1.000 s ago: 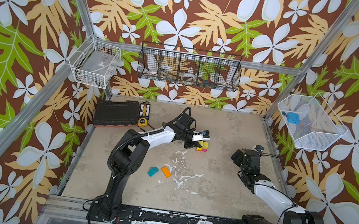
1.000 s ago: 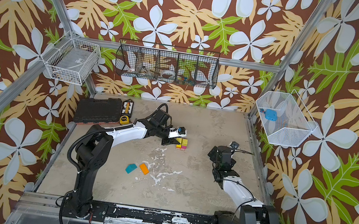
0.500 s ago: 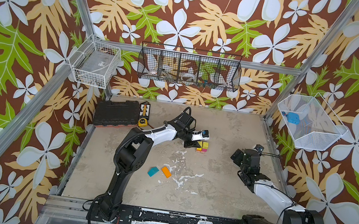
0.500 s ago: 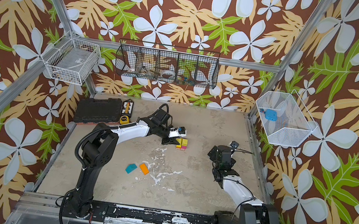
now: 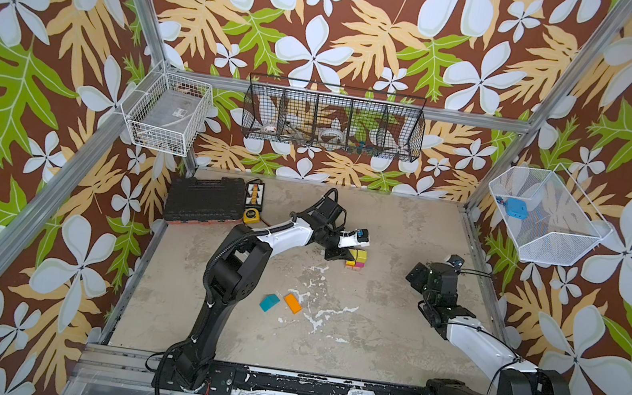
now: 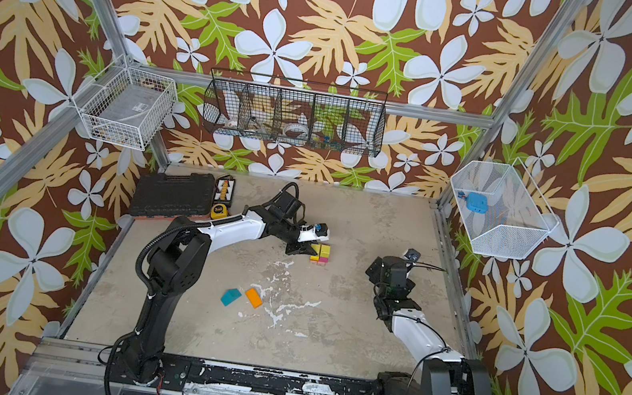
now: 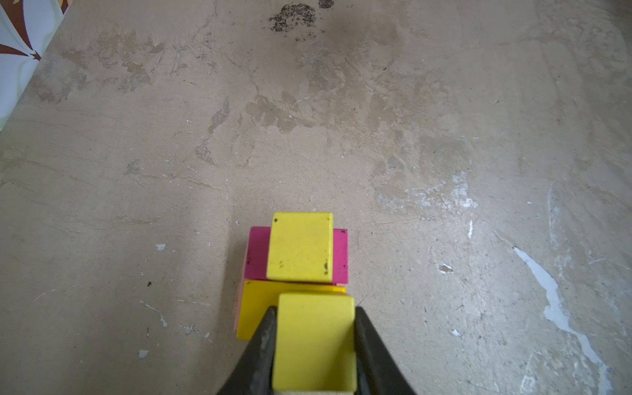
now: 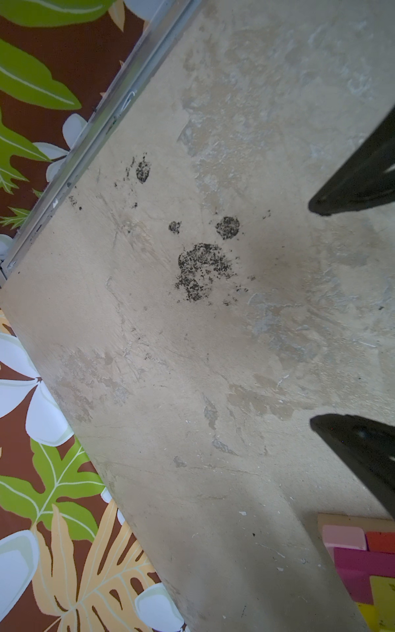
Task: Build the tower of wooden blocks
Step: 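Lower the yellow cube onto the tower top with the left gripper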
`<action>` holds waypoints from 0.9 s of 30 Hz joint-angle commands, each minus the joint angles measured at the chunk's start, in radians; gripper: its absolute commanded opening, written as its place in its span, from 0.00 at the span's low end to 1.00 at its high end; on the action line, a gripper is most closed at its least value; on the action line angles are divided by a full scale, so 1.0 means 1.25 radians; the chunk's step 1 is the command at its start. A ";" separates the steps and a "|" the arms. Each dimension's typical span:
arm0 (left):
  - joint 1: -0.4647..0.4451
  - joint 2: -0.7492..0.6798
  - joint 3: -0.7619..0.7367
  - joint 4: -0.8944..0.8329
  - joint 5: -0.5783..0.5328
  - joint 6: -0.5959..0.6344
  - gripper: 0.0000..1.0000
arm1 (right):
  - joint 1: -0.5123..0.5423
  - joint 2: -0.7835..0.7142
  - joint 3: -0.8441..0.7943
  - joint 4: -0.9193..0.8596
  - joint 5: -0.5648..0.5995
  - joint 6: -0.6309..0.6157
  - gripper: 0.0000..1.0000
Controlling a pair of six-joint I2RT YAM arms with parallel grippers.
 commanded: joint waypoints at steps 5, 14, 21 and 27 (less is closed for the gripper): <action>0.002 0.012 0.015 -0.007 0.015 0.006 0.00 | 0.002 0.002 0.005 0.011 -0.002 -0.004 0.90; 0.002 0.021 0.030 -0.018 0.017 0.007 0.00 | 0.001 0.004 0.006 0.011 -0.002 -0.004 0.90; 0.002 0.025 0.036 -0.018 0.018 0.005 0.00 | 0.001 0.004 0.006 0.011 -0.002 -0.005 0.90; 0.002 0.030 0.038 -0.018 0.020 0.006 0.00 | 0.002 0.005 0.006 0.011 -0.003 -0.005 0.90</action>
